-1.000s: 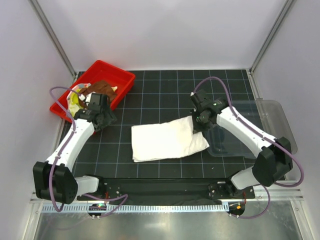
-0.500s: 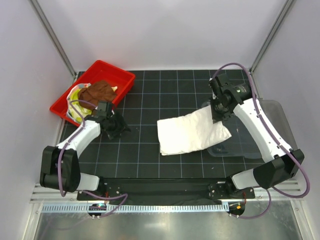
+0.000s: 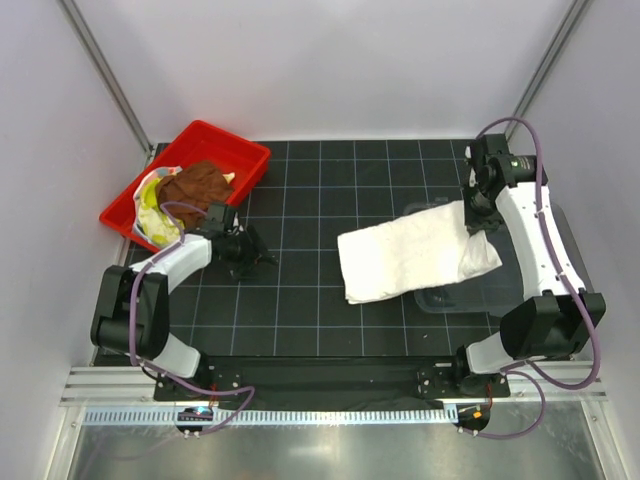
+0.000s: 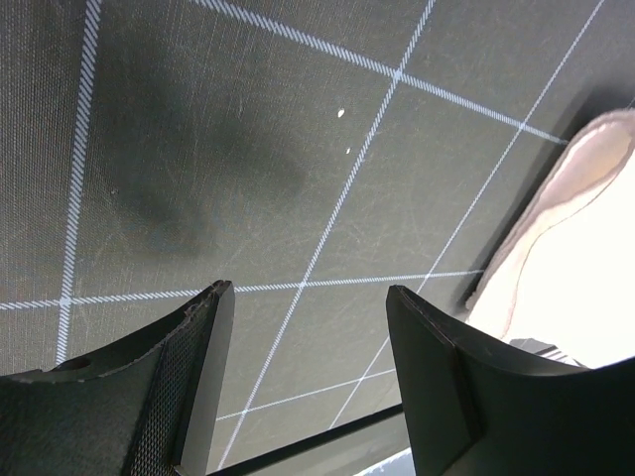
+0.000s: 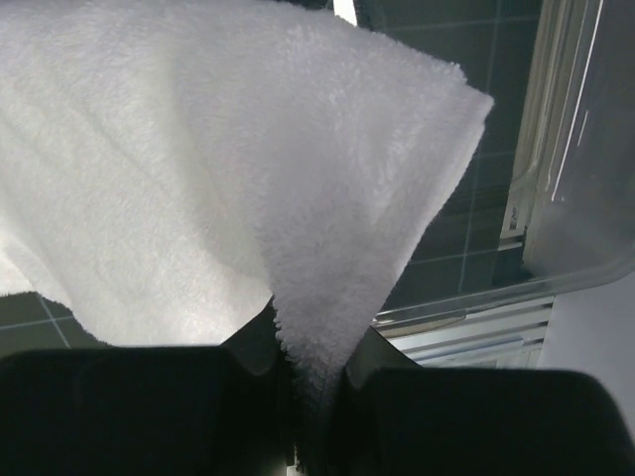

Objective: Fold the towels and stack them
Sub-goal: Neatly place the folded towel into the bin

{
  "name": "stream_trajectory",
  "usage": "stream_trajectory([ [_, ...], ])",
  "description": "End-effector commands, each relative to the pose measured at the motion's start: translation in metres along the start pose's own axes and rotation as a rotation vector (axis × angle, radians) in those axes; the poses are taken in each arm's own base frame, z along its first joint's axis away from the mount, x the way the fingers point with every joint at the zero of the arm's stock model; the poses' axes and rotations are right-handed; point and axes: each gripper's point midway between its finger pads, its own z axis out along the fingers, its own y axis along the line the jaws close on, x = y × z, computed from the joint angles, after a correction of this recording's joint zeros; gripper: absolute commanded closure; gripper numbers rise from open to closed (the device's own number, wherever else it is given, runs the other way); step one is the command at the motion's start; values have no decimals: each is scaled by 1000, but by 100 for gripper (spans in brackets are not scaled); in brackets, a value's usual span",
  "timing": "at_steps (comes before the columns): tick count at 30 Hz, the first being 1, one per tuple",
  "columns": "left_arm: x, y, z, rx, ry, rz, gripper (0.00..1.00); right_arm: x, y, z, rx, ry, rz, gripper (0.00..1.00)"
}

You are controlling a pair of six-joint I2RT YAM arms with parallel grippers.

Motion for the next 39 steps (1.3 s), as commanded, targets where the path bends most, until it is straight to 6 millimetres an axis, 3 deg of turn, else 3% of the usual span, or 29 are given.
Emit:
stream_trajectory([
  [1,-16,-21,-7,55,-32,44,34,-26,-36,-5,79,-95,13,99],
  [7,-23,-32,-14,64,-29,67,34,-27,-67,20,88,-79,79,99],
  [14,-35,-35,-25,17,-49,118,33,-42,-100,28,131,-156,111,99],
  [20,-45,-60,-28,83,-45,99,33,-40,-129,39,162,-131,137,99],
  [33,-64,-83,-31,99,-40,132,33,-36,-172,60,232,-99,208,99],
  [39,-74,-97,-40,122,-51,158,33,-40,-177,63,254,-126,197,99],
])
